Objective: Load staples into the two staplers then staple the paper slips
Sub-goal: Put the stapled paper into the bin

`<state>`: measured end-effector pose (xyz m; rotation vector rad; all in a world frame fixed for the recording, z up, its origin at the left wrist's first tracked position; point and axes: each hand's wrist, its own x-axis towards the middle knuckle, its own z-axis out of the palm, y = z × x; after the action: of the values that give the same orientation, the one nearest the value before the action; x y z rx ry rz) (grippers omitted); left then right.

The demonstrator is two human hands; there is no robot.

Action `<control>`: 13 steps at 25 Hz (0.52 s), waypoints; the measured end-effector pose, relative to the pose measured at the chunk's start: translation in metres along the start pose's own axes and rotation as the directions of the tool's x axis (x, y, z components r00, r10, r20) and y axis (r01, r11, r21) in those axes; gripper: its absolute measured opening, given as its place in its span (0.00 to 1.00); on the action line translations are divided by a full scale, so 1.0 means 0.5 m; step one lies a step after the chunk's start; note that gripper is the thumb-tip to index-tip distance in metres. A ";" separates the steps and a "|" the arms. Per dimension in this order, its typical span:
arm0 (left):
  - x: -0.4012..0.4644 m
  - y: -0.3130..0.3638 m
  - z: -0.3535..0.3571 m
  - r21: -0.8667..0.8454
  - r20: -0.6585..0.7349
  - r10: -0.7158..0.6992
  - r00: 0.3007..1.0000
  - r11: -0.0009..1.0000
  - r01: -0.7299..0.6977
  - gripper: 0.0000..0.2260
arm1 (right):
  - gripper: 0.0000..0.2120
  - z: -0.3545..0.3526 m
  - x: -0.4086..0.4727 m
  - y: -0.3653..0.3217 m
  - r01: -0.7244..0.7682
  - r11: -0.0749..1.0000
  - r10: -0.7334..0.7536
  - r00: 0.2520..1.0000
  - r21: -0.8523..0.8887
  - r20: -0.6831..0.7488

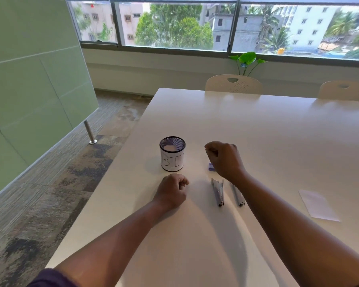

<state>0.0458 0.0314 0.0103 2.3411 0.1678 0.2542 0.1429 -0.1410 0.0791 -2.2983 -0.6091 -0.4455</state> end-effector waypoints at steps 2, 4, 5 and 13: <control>0.007 0.013 0.014 -0.013 -0.011 -0.018 1.000 1.000 0.018 0.12 | 0.08 -0.026 -0.030 0.035 -0.102 0.995 0.102 0.995 -0.003 -0.004; 0.012 0.029 0.031 -0.042 -0.027 -0.014 1.000 0.999 0.013 0.13 | 0.09 -0.049 -0.065 0.068 -0.220 0.975 0.219 0.975 -0.030 -0.028; 0.014 0.038 0.042 -0.063 -0.033 -0.005 0.999 0.998 0.003 0.13 | 0.11 -0.058 -0.083 0.085 -0.281 0.958 0.279 0.960 -0.059 -0.030; 0.009 0.125 0.112 -0.239 -0.132 0.135 0.982 0.957 -0.164 0.13 | 0.25 -0.061 -0.184 0.132 -0.453 0.861 0.491 0.858 -0.230 0.150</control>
<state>0.0661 -0.0499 0.0168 2.0922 0.0114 0.4581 0.0980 -0.2322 0.0205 -2.5845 -0.0732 -0.0261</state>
